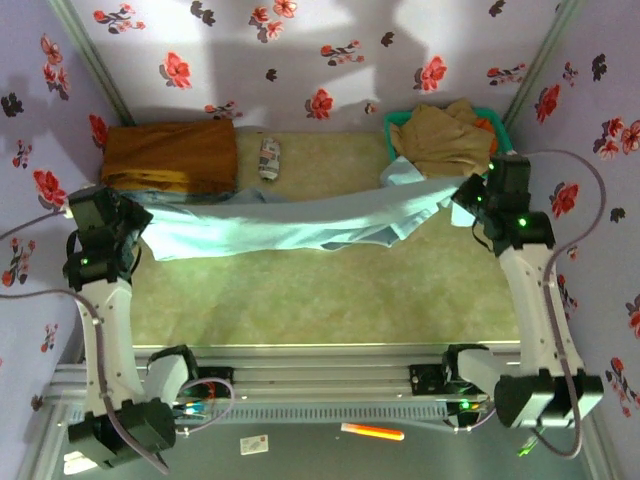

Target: Fold and stack the trousers

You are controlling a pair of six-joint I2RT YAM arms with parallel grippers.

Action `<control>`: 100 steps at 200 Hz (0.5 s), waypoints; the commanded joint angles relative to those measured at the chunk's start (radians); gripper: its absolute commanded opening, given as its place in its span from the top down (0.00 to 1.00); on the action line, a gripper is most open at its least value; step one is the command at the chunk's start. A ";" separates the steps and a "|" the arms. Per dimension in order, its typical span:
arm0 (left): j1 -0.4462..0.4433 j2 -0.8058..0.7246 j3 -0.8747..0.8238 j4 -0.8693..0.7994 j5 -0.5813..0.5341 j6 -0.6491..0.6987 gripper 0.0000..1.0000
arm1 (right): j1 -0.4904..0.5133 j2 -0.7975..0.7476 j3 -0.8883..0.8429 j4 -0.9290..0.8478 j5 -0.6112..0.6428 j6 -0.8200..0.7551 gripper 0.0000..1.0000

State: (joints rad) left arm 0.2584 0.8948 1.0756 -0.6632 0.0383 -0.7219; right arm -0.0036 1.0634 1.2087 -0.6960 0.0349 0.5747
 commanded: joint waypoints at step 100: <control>0.008 -0.458 -0.183 -0.195 0.584 0.018 0.83 | -0.070 -0.239 -0.206 -0.111 -0.076 0.024 0.15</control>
State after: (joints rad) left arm 0.2611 0.4416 0.8871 -0.8825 0.4946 -0.6750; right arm -0.0719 0.7654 1.0134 -0.8421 0.0254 0.5861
